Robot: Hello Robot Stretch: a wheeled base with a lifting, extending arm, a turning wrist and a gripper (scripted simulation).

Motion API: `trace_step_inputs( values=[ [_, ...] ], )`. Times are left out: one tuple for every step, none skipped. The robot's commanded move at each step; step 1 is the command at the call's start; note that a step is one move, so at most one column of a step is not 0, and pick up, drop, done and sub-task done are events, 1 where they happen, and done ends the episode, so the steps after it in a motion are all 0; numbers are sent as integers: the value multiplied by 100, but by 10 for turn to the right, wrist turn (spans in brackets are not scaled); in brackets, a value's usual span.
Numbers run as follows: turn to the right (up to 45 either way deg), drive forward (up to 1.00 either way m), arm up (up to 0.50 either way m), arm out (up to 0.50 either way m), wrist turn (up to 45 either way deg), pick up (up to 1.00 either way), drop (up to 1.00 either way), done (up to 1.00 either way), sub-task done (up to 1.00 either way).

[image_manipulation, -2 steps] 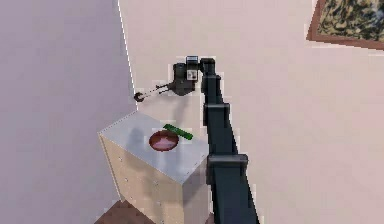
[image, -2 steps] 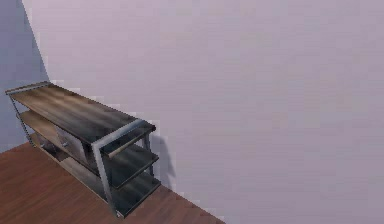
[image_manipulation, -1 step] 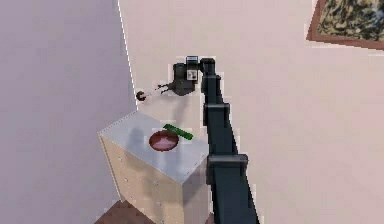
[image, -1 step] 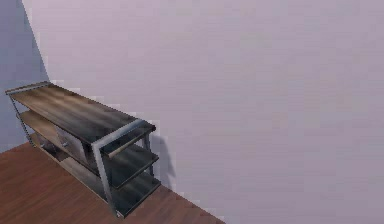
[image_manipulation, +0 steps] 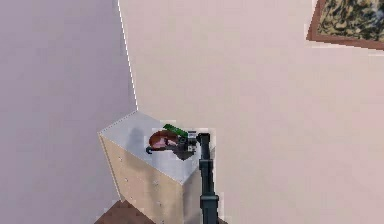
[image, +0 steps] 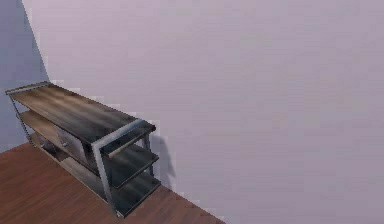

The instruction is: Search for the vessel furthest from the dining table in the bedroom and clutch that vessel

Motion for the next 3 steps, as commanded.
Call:
trace_step_inputs(
  values=[
    [0,0,0,0,0,100,0,0,0],
    [0,0,10,0,0,0,0,0,0],
    [0,0,0,0,0,0,0,100,0]
  ],
)
